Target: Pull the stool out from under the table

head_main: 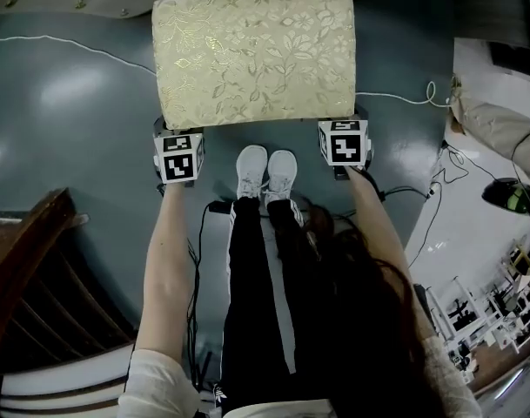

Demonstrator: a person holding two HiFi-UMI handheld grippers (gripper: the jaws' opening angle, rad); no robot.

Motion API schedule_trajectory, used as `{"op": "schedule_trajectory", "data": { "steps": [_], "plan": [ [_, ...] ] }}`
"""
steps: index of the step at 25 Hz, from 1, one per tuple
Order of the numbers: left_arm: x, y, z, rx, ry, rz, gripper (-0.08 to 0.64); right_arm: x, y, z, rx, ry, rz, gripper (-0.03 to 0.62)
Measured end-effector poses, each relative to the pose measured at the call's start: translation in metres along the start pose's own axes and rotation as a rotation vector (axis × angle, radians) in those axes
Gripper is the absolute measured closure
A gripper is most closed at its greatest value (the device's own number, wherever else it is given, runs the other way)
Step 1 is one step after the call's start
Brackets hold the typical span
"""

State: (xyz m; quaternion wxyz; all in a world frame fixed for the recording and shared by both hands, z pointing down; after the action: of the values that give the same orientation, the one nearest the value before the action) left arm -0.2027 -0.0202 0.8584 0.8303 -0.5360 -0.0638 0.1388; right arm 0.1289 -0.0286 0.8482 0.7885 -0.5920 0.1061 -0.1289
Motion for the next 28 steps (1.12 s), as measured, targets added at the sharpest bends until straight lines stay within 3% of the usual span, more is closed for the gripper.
{"op": "schedule_trajectory", "data": {
  "steps": [6, 22, 28],
  "plan": [
    [-0.0036, 0.0004, -0.0032, 0.000, -0.027, 0.010, 0.314, -0.0035, 0.0018, 0.0014, 0.000, -0.016, 0.007, 0.341],
    [-0.0035, 0.0010, -0.0019, -0.013, -0.008, 0.000, 0.314, -0.0035, 0.0013, 0.0021, 0.003, -0.047, 0.014, 0.336],
    [-0.0004, 0.0036, -0.0026, -0.009, 0.086, 0.008, 0.294, -0.0071, 0.0011, 0.0004, 0.029, -0.096, -0.018, 0.298]
  ]
}}
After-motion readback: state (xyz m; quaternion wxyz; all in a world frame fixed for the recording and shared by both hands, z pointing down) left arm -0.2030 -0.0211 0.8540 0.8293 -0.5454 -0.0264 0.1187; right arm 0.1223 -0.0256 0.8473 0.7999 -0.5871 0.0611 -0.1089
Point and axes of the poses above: the fingertips, and each gripper's own axes: y backward along the fingers, x to its right, z out of its underside, the point moved 1 cm from there along y, backward along the fingers, and after that the axes turned 5 degrees about -x, right-handed, at the moved point
